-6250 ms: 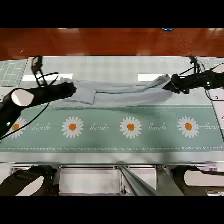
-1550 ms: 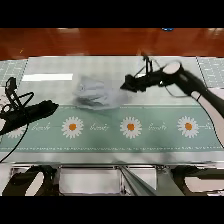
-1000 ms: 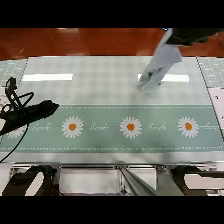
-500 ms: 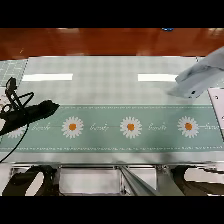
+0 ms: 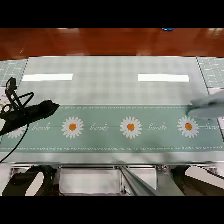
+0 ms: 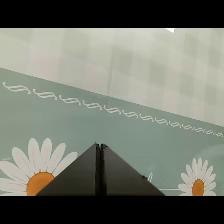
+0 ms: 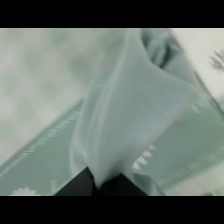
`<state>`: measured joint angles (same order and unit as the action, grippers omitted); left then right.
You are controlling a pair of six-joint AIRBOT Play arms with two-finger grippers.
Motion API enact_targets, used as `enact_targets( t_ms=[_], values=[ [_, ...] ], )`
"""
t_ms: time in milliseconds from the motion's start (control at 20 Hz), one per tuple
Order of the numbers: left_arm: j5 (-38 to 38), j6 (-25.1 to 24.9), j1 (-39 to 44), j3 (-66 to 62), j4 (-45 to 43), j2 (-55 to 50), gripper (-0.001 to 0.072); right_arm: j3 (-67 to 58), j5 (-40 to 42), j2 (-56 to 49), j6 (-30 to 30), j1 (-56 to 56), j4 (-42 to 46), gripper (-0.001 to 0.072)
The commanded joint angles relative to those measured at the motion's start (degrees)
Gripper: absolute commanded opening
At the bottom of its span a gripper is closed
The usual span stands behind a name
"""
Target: Fold the shirts.
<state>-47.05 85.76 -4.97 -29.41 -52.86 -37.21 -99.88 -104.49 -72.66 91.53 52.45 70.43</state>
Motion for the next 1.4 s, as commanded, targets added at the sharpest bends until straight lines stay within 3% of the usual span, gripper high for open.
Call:
enact_targets(
  t_ms=[0,150,350,400,450,500,650,750,850,900,1000,1050,1200,1300,1350],
  values=[
    [0.15,0.0,0.0,0.0,-0.02,0.04,0.0016,14.1,-1.46,8.28,1.46,11.87,10.45,0.0019],
    [0.37,0.0,0.0,0.0,-0.02,0.04,0.0016,23.93,0.44,14.01,4.11,20.48,11.23,0.0021],
    [3.61,0.0,0.0,0.0,-0.02,0.04,0.0016,28.65,-0.39,16.35,4.24,21.73,16.79,0.0022],
    [4.5,0.0,0.0,0.0,-0.02,0.04,0.0016,28.79,-0.52,16.5,5.09,21.73,19.21,0.0128],
    [5.46,-0.02,0.0,0.0,-0.02,0.04,0.0016,28.76,-0.94,16.52,6.38,21.73,21.59,0.0381],
    [6.43,0.0,0.0,0.0,-0.02,0.04,0.0016,28.76,-0.98,16.52,6.56,21.73,22.75,0.0412],
    [11.69,0.0,0.0,-0.02,-0.02,0.04,0.0016,28.74,0.15,16.52,6.62,21.73,21.14,0.041],
    [15.45,-0.04,-0.02,-0.9,-0.04,-0.04,0.0016,28.74,2.4,16.39,6.82,21.73,14.88,0.0375],
    [15.91,-0.59,-0.5,-4.98,-0.04,-1.64,0.0016,28.09,5.31,15.34,6.78,21.73,1.49,0.0114],
    [15.82,-0.68,-0.57,-8.07,-0.07,-2.99,0.0016,28.04,8.66,15.06,5.53,21.49,-8.55,0.0021],
    [13.07,-0.7,-0.55,-17.11,-0.02,-7.1,0.0016,27.47,18.88,14.97,2.01,15.98,-23.37,0.002],
    [10.73,-0.87,0.02,-22.91,-0.02,-9.77,0.0016,26.27,24.37,14.97,-0.96,9.94,-26.34,0.0021],
    [2.49,-2.67,5.27,-40.89,-0.04,-19.61,0.0015,21.99,38.38,14.86,-7.15,-16.79,-24.44,0.002],
    [-3.28,-3.28,11.13,-50.53,-1.01,-27.23,0.0015,21.03,47.17,13.57,-7.34,-38.25,-14.12,0.0021],
    [-6.8,-3.23,14.21,-53.66,-4.55,-30.95,0.0015,21.03,48.61,11.72,-5.51,-48.41,-4.09,0.0021]
  ],
)
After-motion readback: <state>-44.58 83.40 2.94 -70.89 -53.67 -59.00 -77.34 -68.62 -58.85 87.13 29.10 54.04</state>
